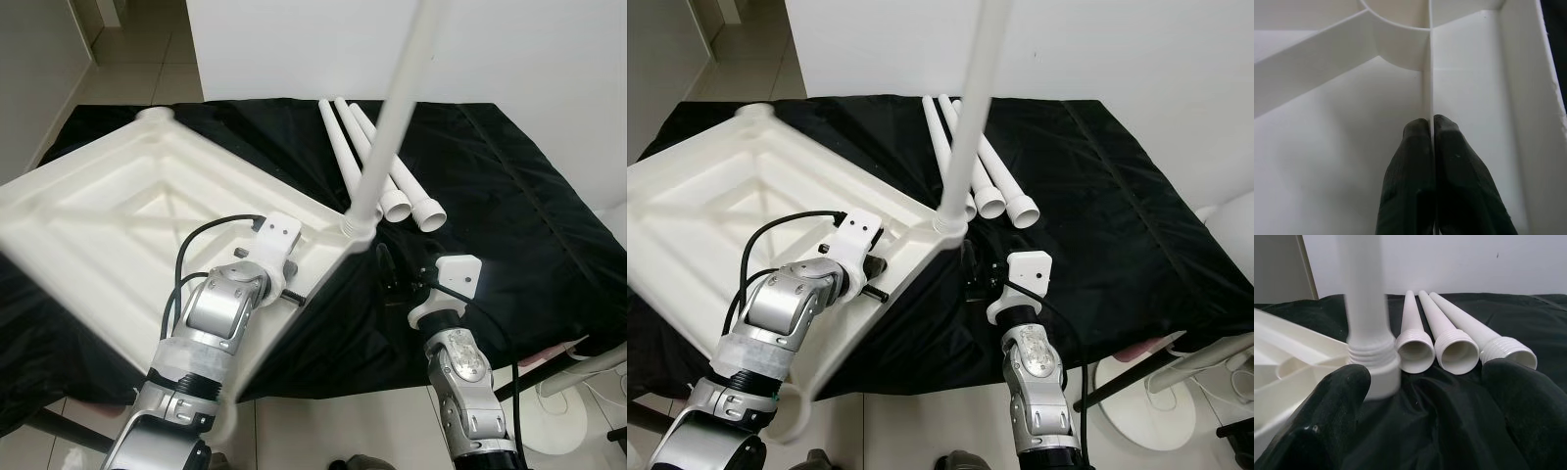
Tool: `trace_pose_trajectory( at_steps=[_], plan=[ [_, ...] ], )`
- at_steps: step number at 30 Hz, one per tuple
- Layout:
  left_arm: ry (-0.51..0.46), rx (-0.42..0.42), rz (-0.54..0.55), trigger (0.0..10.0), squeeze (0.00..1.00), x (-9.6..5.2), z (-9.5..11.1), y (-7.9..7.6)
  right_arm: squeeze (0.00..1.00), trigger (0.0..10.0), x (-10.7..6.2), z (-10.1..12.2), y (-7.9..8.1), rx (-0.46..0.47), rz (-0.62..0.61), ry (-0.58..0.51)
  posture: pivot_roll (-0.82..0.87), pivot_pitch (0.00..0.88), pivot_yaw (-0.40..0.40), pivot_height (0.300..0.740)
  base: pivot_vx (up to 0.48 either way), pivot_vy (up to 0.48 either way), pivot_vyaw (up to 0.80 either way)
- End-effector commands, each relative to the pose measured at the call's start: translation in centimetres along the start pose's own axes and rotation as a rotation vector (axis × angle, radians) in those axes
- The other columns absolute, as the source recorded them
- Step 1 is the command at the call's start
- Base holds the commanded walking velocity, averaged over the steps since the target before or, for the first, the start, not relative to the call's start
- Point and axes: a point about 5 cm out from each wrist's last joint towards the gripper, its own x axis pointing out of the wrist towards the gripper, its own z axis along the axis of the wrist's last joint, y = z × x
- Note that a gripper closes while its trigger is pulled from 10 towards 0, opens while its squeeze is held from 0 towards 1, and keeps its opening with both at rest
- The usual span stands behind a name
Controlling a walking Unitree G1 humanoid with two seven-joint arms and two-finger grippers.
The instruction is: Building children table
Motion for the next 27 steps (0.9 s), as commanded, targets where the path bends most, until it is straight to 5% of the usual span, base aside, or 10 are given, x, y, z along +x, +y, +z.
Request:
trace_pose_trajectory(
  at_steps=[1,2,3,4,13,17,19,25,26,27],
  plan=[
    [0.03,-0.003,0.185,0.0,0.0,0.1,-0.5,1.5,0.0,10.0,0.0,-0.3,-0.1,0.001,-0.011,0.016,-0.05,0.009,0.009,0.74,0.0,0.0,0.0],
    [0.006,0.004,0.181,8.5,0.0,0.2,-0.1,1.3,0.0,10.0,0.1,-0.3,-0.1,0.0,-0.012,0.015,-0.05,0.009,0.012,0.74,0.0,0.0,0.0],
    [0.006,0.004,0.181,8.5,0.0,0.2,-0.1,1.3,0.0,10.0,0.1,-0.3,-0.1,0.0,-0.012,0.015,-0.05,0.009,0.012,0.74,0.0,0.0,0.0],
    [-0.023,0.007,0.172,10.0,0.0,0.3,0.3,1.1,0.0,10.0,0.1,-0.3,-0.1,-0.001,-0.013,0.015,-0.05,0.009,0.013,0.74,0.0,0.0,0.0],
    [-0.187,0.12,0.054,10.0,0.0,-0.1,2.3,-0.9,0.0,10.0,0.1,-0.4,0.0,-0.004,-0.023,0.015,-0.05,0.008,0.02,0.74,0.0,0.0,0.0],
    [-0.218,0.105,0.002,10.0,0.0,-0.3,2.5,-1.4,0.0,10.0,0.1,-0.4,0.0,-0.004,-0.026,0.015,-0.05,0.008,0.02,0.74,0.0,0.0,0.0],
    [-0.246,0.065,-0.065,10.0,1.0,-0.6,2.7,-1.8,0.0,10.0,0.2,-0.4,0.0,-0.005,-0.027,0.015,-0.05,0.012,0.019,0.74,0.0,0.0,0.0],
    [-0.339,0.145,-0.086,10.0,0.94,-1.6,3.7,-2.3,0.0,10.0,0.1,-0.5,-0.1,-0.007,-0.032,0.017,-0.04,0.015,0.017,0.74,0.0,0.0,0.0],
    [-0.389,0.155,-0.111,10.0,0.0,-2.1,4.1,-2.6,0.0,10.0,0.1,-0.5,-0.1,-0.008,-0.032,0.017,-0.04,0.015,0.018,0.74,0.0,0.0,0.0],
    [-0.426,0.166,-0.126,10.0,0.0,-2.5,4.3,-2.8,0.0,10.0,0.1,-0.5,-0.1,-0.008,-0.032,0.017,-0.04,0.015,0.018,0.74,0.0,0.0,0.0]
  ],
)
